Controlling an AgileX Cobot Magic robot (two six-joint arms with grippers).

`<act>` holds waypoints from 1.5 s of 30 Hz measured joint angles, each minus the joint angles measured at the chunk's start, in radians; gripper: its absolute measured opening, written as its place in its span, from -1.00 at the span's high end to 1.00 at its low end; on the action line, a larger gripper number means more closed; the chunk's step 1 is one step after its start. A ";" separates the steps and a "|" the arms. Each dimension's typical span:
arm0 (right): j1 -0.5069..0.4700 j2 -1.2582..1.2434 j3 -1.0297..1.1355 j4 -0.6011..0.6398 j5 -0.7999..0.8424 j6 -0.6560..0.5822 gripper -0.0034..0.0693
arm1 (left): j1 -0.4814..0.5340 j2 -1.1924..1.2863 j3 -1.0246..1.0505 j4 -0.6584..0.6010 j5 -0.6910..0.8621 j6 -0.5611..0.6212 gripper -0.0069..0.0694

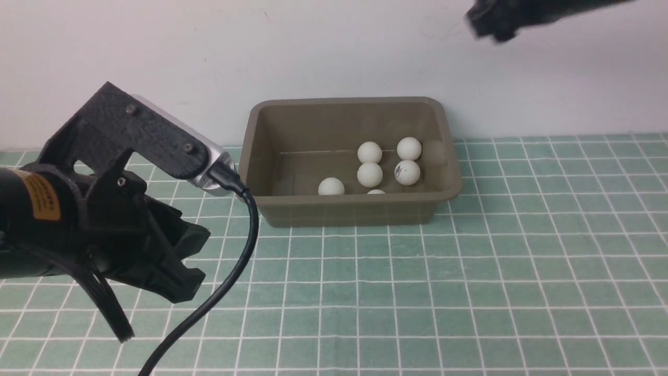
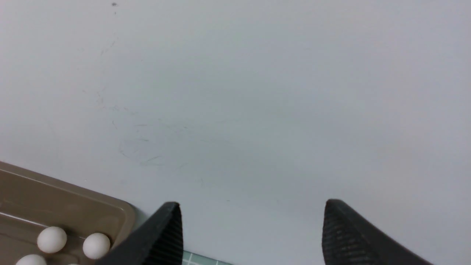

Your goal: Put the table tennis balls in the box on the green coffee tablecloth.

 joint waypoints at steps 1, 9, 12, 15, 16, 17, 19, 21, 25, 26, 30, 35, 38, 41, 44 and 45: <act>0.000 -0.027 0.005 0.003 0.017 0.000 -0.37 | 0.000 0.000 0.000 0.000 -0.003 0.000 0.19; 0.000 -0.272 0.169 0.073 0.060 -0.031 -0.37 | 0.000 0.000 0.000 0.000 -0.026 0.000 0.19; 0.000 -0.359 0.262 0.097 0.056 -0.049 -0.37 | 0.000 0.000 0.000 0.000 -0.028 0.000 0.19; 0.000 -0.455 0.389 0.123 0.035 -0.068 -0.37 | 0.000 0.000 0.000 0.000 -0.032 0.000 0.19; 0.000 -0.484 0.431 0.133 0.026 -0.073 -0.37 | 0.000 0.000 0.000 0.000 -0.032 0.000 0.19; 0.000 -0.530 0.504 0.149 0.009 -0.081 -0.37 | 0.000 0.000 0.000 0.000 -0.032 0.000 0.19; 0.000 -0.584 0.582 0.168 -0.025 -0.094 -0.37 | 0.000 0.000 0.000 0.000 -0.033 0.000 0.19; 0.000 -0.659 0.743 0.209 -0.093 -0.112 -0.37 | 0.000 0.000 0.000 0.000 -0.037 0.000 0.19; 0.000 -0.748 0.929 0.247 -0.224 -0.126 -0.37 | 0.000 0.000 0.000 0.000 -0.048 0.000 0.19; 0.000 -0.761 0.958 0.248 -0.247 -0.127 -0.37 | 0.000 0.000 0.000 0.000 -0.048 0.000 0.19; 0.000 -0.848 1.180 0.267 -0.433 -0.125 -0.37 | 0.000 0.000 0.000 0.000 -0.048 0.000 0.19; 0.000 -0.878 1.321 0.270 -0.559 -0.094 -0.37 | 0.000 0.000 0.000 0.000 -0.048 0.000 0.19; 0.000 -0.880 1.414 0.271 -0.626 -0.077 -0.37 | 0.000 0.000 0.000 0.000 -0.048 0.000 0.19; 0.000 -0.880 1.462 0.271 -0.667 -0.070 -0.37 | 0.000 0.000 0.000 0.000 -0.048 0.000 0.19; 0.000 -0.880 1.512 0.271 -0.707 -0.067 -0.37 | 0.000 0.000 0.000 0.000 -0.048 0.000 0.19; 0.000 -0.880 1.526 0.271 -0.713 -0.067 -0.37 | 0.000 0.000 0.000 0.000 -0.048 0.000 0.19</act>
